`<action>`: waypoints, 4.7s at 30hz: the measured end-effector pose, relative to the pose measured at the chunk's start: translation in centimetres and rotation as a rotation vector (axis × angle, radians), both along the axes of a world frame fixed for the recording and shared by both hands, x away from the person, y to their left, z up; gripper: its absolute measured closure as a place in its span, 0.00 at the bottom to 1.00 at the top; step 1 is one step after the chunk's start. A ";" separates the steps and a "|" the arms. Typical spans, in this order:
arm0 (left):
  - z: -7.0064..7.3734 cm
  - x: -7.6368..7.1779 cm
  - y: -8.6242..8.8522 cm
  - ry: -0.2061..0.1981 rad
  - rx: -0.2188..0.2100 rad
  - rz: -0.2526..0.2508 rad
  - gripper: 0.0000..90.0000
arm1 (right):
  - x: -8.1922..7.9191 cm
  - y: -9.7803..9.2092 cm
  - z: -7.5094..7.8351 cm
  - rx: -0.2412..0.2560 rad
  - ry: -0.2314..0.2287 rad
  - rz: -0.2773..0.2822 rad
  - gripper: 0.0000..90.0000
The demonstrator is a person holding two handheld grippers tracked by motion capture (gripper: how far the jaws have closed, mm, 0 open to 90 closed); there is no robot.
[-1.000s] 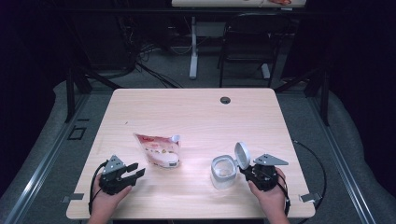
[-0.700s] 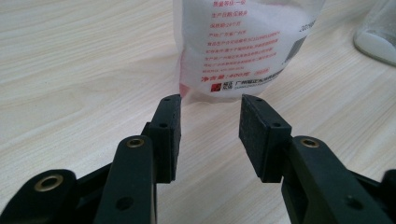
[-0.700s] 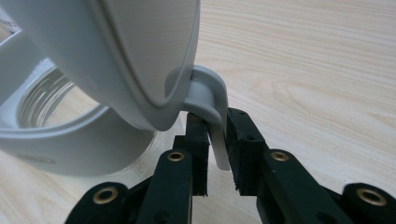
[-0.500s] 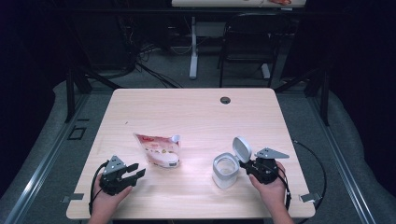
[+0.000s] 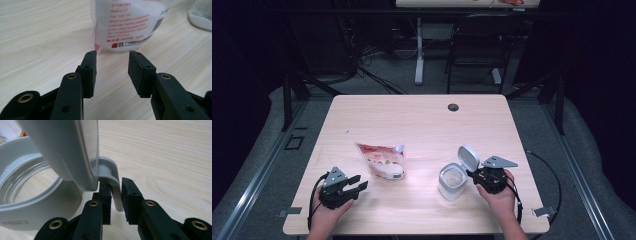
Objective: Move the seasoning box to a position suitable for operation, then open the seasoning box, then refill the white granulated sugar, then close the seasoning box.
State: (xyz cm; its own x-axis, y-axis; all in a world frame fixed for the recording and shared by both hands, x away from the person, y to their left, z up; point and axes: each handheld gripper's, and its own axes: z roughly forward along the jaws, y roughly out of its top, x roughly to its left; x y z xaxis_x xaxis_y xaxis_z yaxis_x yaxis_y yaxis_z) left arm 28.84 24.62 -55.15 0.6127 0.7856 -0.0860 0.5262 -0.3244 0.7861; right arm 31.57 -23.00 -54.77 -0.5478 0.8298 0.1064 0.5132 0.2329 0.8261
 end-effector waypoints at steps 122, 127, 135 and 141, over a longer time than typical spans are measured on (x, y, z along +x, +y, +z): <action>0.7 0.0 0.9 -0.018 -0.078 -0.005 0.70 | 3.5 19.4 15.1 -0.083 -0.062 0.460 0.76; 0.7 0.0 0.9 -0.018 -0.074 -0.006 0.69 | 3.9 20.4 14.6 -0.091 -0.047 0.469 0.76; 0.6 0.1 0.9 -0.014 -0.083 -0.004 0.69 | 4.4 21.8 13.9 -0.123 -0.029 0.481 0.75; 0.7 0.0 1.0 -0.016 -0.078 -0.007 0.69 | 4.6 22.5 13.6 -0.142 -0.022 0.491 0.79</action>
